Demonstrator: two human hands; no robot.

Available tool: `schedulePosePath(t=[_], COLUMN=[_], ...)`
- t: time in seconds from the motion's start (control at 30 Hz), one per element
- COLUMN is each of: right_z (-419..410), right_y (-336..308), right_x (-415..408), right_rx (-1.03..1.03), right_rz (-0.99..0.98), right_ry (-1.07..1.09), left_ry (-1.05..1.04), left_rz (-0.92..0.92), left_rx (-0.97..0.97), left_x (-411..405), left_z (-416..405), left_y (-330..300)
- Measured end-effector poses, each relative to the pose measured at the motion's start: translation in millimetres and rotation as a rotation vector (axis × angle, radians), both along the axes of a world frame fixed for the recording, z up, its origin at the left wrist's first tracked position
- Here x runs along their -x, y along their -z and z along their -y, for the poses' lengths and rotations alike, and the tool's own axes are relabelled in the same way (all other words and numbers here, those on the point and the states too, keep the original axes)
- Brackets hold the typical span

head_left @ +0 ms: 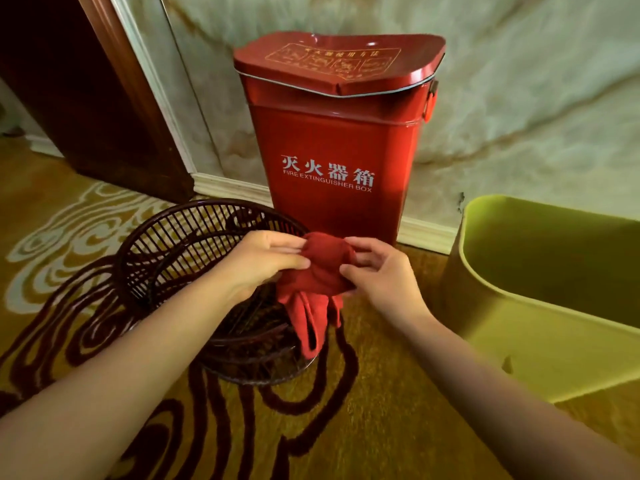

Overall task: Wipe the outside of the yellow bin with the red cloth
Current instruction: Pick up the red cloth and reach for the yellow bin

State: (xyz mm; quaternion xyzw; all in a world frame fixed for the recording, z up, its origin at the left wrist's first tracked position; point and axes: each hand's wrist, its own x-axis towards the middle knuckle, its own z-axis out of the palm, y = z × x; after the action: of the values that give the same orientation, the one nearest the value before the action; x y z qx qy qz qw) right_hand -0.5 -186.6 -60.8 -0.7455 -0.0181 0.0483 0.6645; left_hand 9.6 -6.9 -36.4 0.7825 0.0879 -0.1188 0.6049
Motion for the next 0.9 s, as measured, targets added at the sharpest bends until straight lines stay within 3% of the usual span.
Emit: schedulePosePath(t=[0.13, 0.2, 0.27, 0.4, 0.6, 0.7, 0.77, 0.83, 0.9], right_z=[31.3, 46.1, 56.4, 77.3, 117.3, 141.3, 156.9, 171.7, 186.8], right_y=[-41.2, -57.1, -66.7, -73.1, -55.9, -42.7, -35.2, -27.8, -20.2], right_x=[-4.4, -7.4, -7.8, 0.5, 24.5, 40.8, 53.5, 68.5, 82.9], right_rx=[0.337, 0.510, 0.575, 0.262, 0.284, 0.238, 0.219, 0.235, 0.239], right_rz=[0.266, 0.442, 0.462, 0.148, 0.097, 0.055, 0.028, 0.013, -0.017], right_ry=[-0.030, -0.164, -0.358, -0.576, -0.396, -0.273, -0.192, -0.119, -0.035], left_ry=[0.161, 0.310, 0.438, 0.535, 0.631, 0.609, 0.636, 0.803, 0.983], left_rz=[0.109, 0.184, 0.216, 0.262, 0.145, 0.286, 0.475, 0.656, 0.655], left_rx=[-0.118, -0.199, -0.212, -0.176, -0.044, -0.003, -0.165, -0.531, -0.827], left_x=[2.7, 3.0, 4.7, 6.1, 8.6, -0.7, -13.5, -26.4, -35.3], left_z=[12.6, 21.2, 28.4, 42.5, 75.4, 101.5, 129.1, 162.0, 191.9], left_y=[-31.7, -47.6, -57.9, -57.6, -27.5, -22.9, -21.7, -15.9, -5.3])
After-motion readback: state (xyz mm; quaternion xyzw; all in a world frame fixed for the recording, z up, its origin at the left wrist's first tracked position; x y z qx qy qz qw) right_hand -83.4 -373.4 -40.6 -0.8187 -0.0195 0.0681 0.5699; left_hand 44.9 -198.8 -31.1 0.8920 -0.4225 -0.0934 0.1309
